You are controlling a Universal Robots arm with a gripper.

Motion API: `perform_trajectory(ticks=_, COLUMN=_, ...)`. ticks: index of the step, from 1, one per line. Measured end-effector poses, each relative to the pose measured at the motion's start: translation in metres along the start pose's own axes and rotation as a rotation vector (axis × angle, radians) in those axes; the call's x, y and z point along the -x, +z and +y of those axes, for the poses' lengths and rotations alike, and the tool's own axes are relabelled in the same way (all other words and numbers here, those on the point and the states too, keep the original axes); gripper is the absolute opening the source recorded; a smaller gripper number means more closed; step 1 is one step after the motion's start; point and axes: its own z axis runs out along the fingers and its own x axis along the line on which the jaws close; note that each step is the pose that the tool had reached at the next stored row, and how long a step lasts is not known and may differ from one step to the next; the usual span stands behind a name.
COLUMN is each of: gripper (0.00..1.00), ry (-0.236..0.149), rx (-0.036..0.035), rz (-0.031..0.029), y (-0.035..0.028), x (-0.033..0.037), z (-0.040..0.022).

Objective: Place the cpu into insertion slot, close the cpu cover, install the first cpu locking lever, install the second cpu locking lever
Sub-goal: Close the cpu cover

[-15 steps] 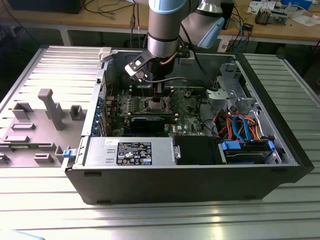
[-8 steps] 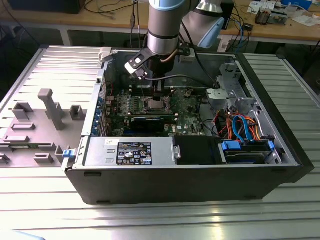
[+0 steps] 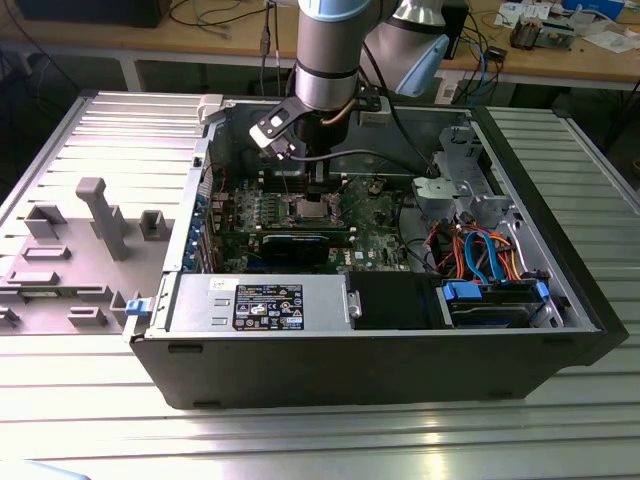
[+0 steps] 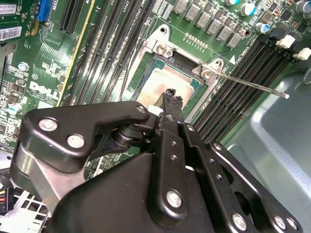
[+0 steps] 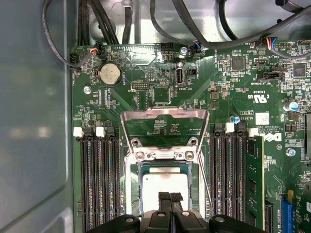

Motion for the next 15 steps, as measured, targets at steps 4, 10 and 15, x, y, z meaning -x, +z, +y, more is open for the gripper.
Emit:
perform_trajectory(ticks=4, gripper=0.11, ry=0.0, rx=0.0, rz=0.0021, y=-0.0005, x=0.0, z=0.0)
perform_trajectory(ticks=10, gripper=0.11, ry=0.0, rx=-0.0001, rz=0.0054, y=-0.0019, x=0.0, z=0.0)
perform_trajectory(ticks=15, gripper=0.11, ry=0.0, rx=-0.0002, rz=0.0145, y=-0.0081, x=0.0, z=-0.0001)
